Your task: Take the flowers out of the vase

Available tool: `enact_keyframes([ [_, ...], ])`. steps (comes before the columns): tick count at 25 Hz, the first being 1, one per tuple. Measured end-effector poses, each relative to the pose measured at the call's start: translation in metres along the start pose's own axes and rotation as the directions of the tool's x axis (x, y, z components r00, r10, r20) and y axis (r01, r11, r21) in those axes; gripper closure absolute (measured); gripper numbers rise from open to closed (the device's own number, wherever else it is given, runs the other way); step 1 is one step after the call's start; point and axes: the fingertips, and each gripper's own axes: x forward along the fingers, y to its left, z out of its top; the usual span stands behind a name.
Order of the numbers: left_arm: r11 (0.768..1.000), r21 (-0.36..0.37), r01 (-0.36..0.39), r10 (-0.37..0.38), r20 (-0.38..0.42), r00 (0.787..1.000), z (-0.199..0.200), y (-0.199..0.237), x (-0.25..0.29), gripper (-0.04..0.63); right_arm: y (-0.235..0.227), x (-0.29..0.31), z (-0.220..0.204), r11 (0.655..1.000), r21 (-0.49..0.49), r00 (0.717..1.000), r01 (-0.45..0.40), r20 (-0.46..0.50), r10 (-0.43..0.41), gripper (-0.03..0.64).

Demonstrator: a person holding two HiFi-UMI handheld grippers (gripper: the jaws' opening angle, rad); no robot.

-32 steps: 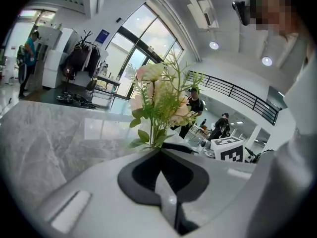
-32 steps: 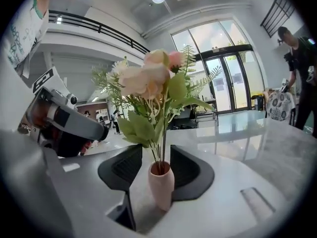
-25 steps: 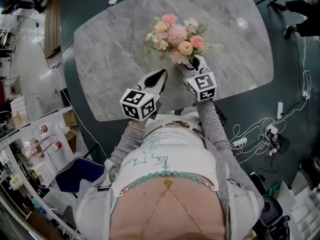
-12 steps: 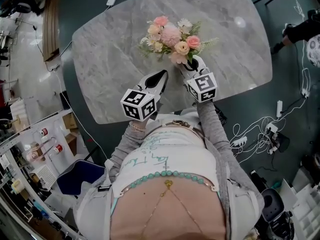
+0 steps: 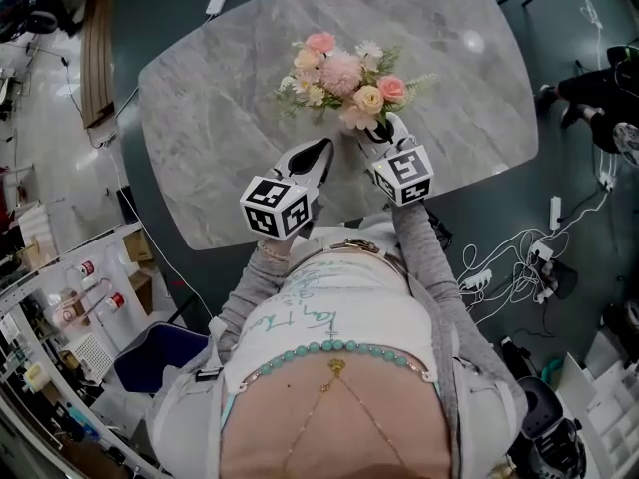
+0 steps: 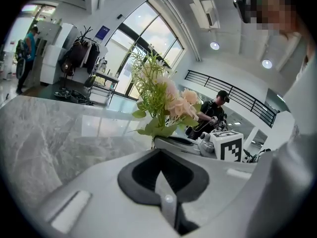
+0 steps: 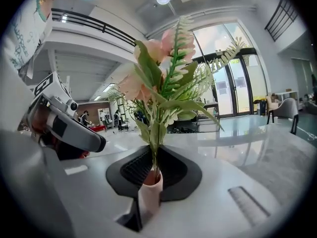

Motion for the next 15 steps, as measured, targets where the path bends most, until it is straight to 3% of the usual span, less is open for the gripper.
enact_keyframes([
  [15, 1.000, 0.001, -0.014, 0.014, 0.015, 1.000, 0.004, -0.007, 0.013, 0.595, -0.009, -0.012, 0.012, 0.999, -0.023, 1.000, -0.022, 0.011, 0.022, 0.571],
])
